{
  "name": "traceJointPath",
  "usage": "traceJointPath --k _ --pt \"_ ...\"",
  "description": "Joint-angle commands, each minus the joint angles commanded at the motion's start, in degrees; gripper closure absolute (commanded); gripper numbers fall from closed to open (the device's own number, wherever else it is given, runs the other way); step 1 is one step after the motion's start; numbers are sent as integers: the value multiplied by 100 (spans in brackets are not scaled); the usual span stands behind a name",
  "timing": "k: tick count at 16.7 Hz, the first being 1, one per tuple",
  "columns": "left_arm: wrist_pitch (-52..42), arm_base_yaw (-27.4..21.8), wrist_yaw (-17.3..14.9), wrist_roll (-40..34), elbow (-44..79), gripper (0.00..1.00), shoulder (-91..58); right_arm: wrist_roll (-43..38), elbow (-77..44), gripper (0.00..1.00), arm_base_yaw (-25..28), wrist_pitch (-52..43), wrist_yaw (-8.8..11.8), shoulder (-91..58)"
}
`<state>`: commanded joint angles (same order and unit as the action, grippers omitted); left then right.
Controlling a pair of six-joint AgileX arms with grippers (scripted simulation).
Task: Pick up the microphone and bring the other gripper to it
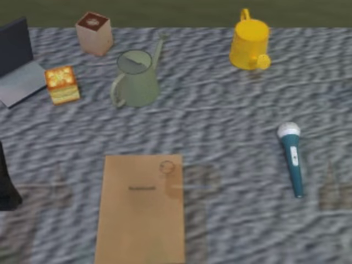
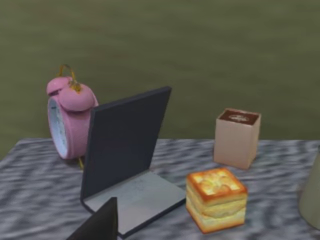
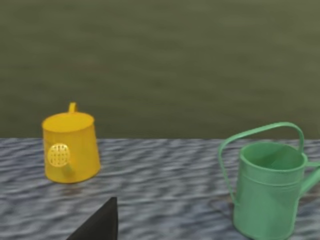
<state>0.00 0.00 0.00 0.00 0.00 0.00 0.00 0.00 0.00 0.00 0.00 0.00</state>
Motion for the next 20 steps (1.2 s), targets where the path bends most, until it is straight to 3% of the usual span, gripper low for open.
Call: traceJointPath --k 4,8,20 --pt "0 0 0 0 0 0 0 -58 -167 0 57 -110 0 -182" --pt "0 0 0 0 0 0 0 -368 -1044 0 333 -713 -30 -1274" --pt "0 0 0 0 0 0 0 -1790 -4979 0 1650 -3829 -186 -7945"
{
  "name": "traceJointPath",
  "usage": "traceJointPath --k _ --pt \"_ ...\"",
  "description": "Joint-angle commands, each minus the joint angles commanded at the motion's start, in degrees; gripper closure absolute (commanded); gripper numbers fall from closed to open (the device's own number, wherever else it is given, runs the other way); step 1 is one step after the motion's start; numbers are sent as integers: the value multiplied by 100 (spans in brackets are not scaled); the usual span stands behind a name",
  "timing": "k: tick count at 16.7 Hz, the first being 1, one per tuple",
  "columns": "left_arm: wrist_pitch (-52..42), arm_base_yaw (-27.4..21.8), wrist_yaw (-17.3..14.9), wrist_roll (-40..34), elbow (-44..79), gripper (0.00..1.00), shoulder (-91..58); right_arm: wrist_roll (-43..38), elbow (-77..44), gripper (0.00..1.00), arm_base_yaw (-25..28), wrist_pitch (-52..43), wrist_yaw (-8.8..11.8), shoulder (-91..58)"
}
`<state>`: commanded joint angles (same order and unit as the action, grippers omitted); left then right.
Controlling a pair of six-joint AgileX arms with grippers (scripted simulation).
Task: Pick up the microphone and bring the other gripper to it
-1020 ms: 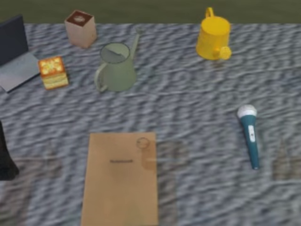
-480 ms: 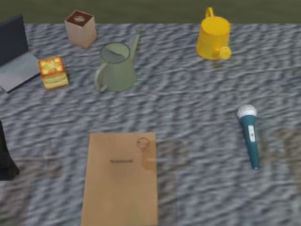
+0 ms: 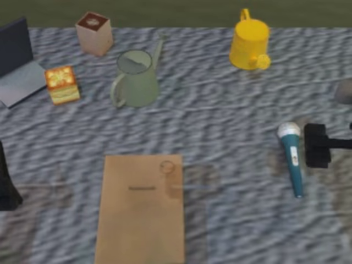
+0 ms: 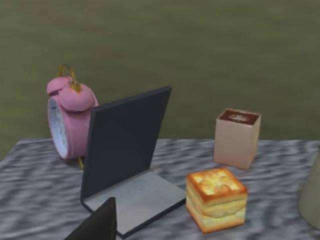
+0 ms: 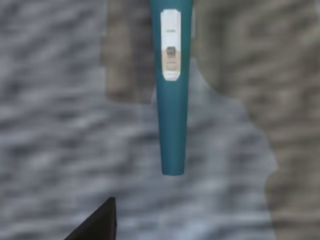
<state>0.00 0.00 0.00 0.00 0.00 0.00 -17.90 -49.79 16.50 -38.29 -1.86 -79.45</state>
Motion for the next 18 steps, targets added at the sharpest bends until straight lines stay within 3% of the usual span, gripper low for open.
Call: traceJointPath --k 8,14,18 --pt "0 0 0 0 0 0 0 -544 -1654 0 532 -1070 -41 -2248" --pt "0 0 0 0 0 0 0 -551 -1680 0 519 -1065 -40 -2306" --pt "0 0 0 0 0 0 0 -532 -1452 0 517 -431 -42 -2729"
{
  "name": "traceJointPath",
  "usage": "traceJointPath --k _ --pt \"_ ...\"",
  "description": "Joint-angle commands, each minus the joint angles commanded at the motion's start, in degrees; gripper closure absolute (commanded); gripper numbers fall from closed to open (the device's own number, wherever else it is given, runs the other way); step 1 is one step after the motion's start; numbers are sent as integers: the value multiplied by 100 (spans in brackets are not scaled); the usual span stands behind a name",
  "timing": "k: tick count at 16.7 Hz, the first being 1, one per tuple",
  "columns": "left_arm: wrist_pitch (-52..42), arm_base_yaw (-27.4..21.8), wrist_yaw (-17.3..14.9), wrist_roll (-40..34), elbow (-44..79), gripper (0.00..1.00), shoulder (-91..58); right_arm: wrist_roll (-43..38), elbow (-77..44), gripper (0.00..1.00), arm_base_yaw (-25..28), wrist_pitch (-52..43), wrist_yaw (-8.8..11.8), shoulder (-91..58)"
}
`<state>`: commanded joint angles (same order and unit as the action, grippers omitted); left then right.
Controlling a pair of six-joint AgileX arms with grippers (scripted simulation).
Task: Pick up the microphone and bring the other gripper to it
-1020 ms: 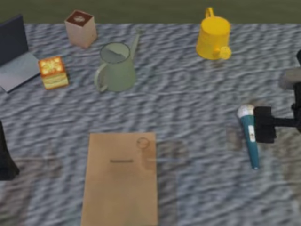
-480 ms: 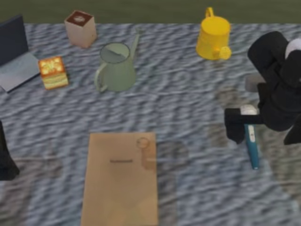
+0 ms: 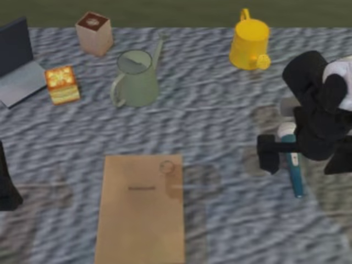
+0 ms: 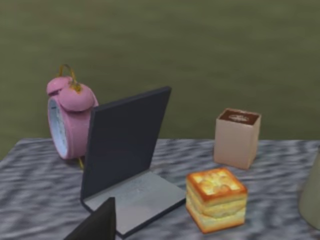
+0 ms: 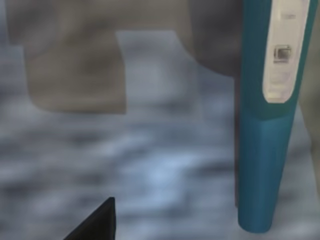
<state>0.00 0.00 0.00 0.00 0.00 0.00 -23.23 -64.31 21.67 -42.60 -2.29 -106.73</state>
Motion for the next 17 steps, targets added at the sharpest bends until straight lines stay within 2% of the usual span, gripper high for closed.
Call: traceJointPath --k 5,11,17 --pt "0 0 0 0 0 0 0 12 434 0 -26 1269 -3 -794" --pt "0 0 0 0 0 0 0 14 510 0 -30 1466 -4 -948" --pt "0 0 0 0 0 0 0 14 510 45 -30 1466 -4 -948"
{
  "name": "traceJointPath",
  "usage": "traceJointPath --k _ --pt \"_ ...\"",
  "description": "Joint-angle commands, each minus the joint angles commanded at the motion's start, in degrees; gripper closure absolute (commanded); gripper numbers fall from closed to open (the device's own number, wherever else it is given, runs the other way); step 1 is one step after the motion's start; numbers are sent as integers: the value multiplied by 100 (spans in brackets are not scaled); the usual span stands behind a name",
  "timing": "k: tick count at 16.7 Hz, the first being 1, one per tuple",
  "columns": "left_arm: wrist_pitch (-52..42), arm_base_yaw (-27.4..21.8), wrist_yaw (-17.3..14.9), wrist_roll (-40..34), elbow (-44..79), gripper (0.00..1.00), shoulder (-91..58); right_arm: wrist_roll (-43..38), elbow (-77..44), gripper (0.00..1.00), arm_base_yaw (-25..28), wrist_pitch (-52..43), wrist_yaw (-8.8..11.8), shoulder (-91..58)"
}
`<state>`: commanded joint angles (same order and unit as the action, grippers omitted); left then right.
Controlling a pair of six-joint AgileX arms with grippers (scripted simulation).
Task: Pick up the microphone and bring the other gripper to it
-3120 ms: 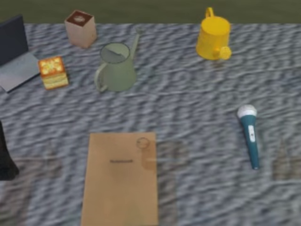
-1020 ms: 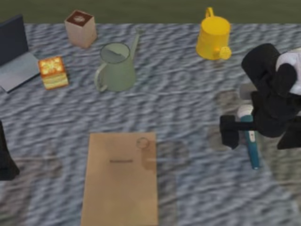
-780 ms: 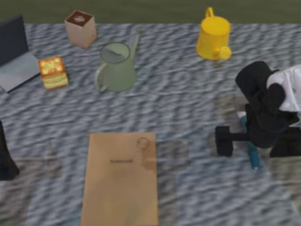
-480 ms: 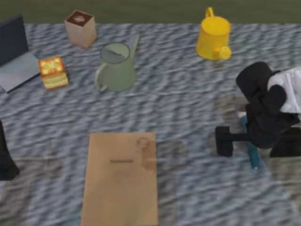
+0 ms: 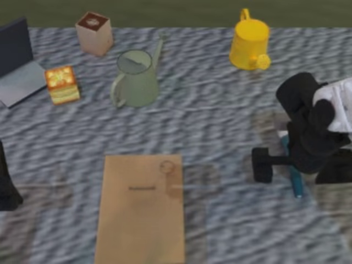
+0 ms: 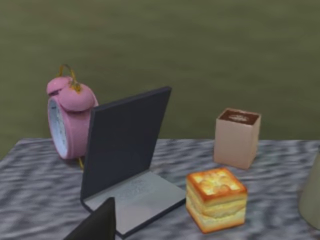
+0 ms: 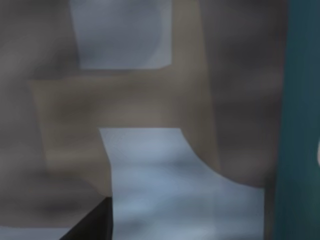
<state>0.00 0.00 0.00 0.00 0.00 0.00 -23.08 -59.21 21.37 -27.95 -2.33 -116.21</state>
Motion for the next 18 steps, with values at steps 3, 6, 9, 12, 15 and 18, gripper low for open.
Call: traceJointPath --k 3,6,9,12,15,18 --pt "0 0 0 0 0 0 0 0 0 68 0 0 0 0" --pt "0 0 0 0 0 0 0 0 0 90 0 0 0 0" --pt "0 0 0 0 0 0 0 0 0 100 0 0 0 0" --pt "0 0 0 0 0 0 0 0 0 100 0 0 0 0" --pt "0 0 0 0 0 0 0 0 0 100 0 0 0 0" --pt "0 0 0 0 0 0 0 82 -137 100 23 -160 -89 401"
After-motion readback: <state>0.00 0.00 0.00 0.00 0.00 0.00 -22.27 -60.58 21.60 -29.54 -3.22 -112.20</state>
